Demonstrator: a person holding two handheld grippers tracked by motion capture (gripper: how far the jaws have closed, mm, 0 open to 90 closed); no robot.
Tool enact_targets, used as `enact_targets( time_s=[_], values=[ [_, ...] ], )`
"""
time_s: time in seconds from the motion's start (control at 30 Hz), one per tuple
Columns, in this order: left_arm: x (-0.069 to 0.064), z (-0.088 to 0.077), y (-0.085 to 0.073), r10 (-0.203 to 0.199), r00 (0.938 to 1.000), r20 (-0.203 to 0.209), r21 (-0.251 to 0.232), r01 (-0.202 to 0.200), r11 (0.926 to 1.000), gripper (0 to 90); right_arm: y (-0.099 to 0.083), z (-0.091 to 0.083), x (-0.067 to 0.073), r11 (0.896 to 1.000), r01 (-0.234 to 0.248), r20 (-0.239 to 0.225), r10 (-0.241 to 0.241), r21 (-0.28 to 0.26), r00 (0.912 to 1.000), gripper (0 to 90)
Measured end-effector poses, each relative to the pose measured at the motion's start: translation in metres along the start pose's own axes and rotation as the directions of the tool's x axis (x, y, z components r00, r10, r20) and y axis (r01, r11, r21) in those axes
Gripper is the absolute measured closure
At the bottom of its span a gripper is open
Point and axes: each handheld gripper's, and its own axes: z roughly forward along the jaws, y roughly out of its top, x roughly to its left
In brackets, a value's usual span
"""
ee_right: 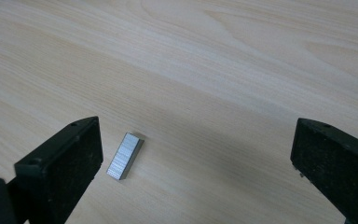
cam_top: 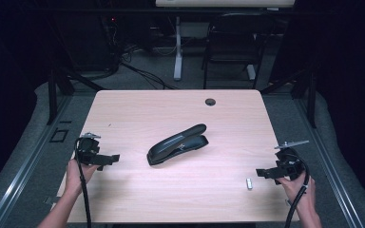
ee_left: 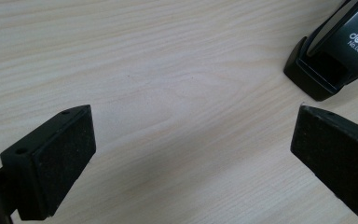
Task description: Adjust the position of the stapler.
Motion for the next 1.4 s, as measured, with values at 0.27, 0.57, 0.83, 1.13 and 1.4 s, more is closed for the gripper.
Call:
enact_targets(
  time_s=[0.27, 0.57, 0.83, 1.13, 1.4],
  values=[
    [-0.010, 0.001, 0.006, 0.045, 0.9985, 0.032, 0.031, -0.046, 0.9985, 0.0, 0.001, -0.001, 0.002, 1.000, 0.008, 0.002, -0.008, 0.009, 1.0000, 2.1],
    [-0.017, 0.001, 0.015, 0.085, 0.9943, 0.065, 0.037, -0.088, 0.9955, 0.0, 0.002, 0.000, 0.003, 1.000, 0.014, 0.007, -0.014, 0.010, 0.9999, 2.3],
    [-0.022, 0.000, 0.023, 0.104, 0.9907, 0.088, 0.029, -0.107, 0.9938, 0.0, 0.002, 0.001, 0.002, 1.000, 0.013, -0.002, -0.013, 0.021, 0.9999, 2.5],
    [-0.034, 0.003, 0.037, 0.140, 0.9816, 0.130, 0.007, -0.142, 0.9898, 0.0, 0.001, 0.000, 0.003, 1.000, 0.002, -0.002, -0.002, 0.027, 1.0000, 2.8],
    [-0.053, 0.011, 0.061, 0.213, 0.9605, 0.179, 0.001, -0.216, 0.9763, 0.0, 0.000, -0.001, 0.002, 0.999, 0.008, -0.006, -0.008, 0.035, 1.0000, 3.1]
  ],
)
